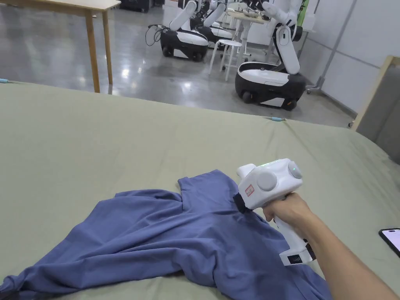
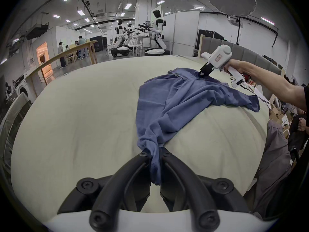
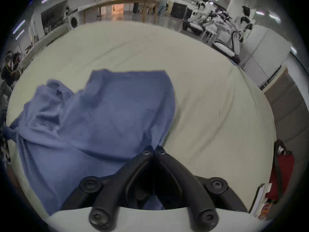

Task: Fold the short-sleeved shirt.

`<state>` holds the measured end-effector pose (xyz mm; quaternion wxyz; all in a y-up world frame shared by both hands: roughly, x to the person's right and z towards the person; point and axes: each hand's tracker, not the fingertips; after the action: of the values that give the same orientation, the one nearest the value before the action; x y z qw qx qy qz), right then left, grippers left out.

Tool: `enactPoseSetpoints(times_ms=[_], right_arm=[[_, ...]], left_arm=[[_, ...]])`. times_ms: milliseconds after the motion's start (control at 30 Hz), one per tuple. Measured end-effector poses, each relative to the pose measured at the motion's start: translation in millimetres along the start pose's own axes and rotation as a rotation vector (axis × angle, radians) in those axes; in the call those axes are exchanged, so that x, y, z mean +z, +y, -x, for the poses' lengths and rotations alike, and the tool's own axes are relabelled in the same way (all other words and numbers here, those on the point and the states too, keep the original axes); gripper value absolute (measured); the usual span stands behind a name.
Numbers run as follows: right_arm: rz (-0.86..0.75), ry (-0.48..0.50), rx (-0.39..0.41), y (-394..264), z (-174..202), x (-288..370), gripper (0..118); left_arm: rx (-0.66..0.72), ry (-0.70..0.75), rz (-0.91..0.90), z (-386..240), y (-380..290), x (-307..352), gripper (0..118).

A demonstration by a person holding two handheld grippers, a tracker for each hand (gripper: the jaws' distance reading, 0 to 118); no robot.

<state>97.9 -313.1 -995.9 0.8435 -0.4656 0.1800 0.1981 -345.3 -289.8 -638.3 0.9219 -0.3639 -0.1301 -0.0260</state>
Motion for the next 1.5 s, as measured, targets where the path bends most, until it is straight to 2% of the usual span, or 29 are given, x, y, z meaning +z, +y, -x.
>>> enactPoseSetpoints(times_ms=[67,133,233,300,367,467,500,633,767,867,1000,1200,1367,1433,1500], right_arm=[[-0.080,0.053,-0.067,-11.3,-5.6,25.2,0],[-0.187,0.078,-0.087,-31.7,-6.5,61.7,1],[-0.314,0.061,-0.095,-72.3,-4.8,123.7,0],[-0.416,-0.009,-0.122,-103.7,1.7,165.2,1],[-0.485,0.004,-0.151,-135.7,7.3,203.4,1],[-0.528,-0.006,-0.158,-178.0,18.8,248.9,1],[-0.560,-0.045,-0.174,-190.6,23.3,261.9,1],[-0.585,-0.043,-0.196,-209.2,25.1,290.1,1],[-0.635,-0.071,-0.200,-182.3,8.7,313.5,1],[-0.734,-0.095,-0.214,-145.2,-7.4,351.1,1],[-0.816,-0.208,-0.141,-85.4,-21.0,412.9,1],[-0.926,-0.376,-0.120,10.3,-53.7,497.1,1],[-1.020,-0.462,-0.208,74.5,-79.0,535.3,1],[-1.055,-0.458,-0.244,92.4,-89.5,540.1,1],[-1.062,-0.451,-0.339,108.8,-98.9,539.4,1]], left_arm=[[0.011,-0.003,-0.006,2.0,-0.2,0.7,6],[0.015,-0.005,-0.019,3.5,-0.1,3.4,6],[0.020,-0.007,-0.048,2.9,2.8,7.9,6],[0.021,-0.011,-0.059,2.0,5.2,9.6,6],[0.009,-0.006,-0.070,-1.6,9.3,12.2,6],[-0.010,-0.016,-0.087,-8.0,15.2,16.9,6],[-0.008,-0.017,-0.092,-10.1,18.0,18.3,6],[0.097,-0.007,-0.147,-11.3,39.5,24.7,6],[0.079,0.007,-0.277,-20.5,97.7,47.2,6],[0.100,-0.046,-0.359,-25.3,155.8,73.1,6],[0.051,0.019,-0.452,-31.3,246.9,105.1,6],[0.122,0.084,-0.552,-18.5,372.6,146.3,6],[0.100,0.158,-0.610,-1.9,438.5,172.3,6],[0.089,0.200,-0.601,4.4,453.5,176.2,6],[0.080,0.232,-0.602,9.8,465.8,176.1,6]])
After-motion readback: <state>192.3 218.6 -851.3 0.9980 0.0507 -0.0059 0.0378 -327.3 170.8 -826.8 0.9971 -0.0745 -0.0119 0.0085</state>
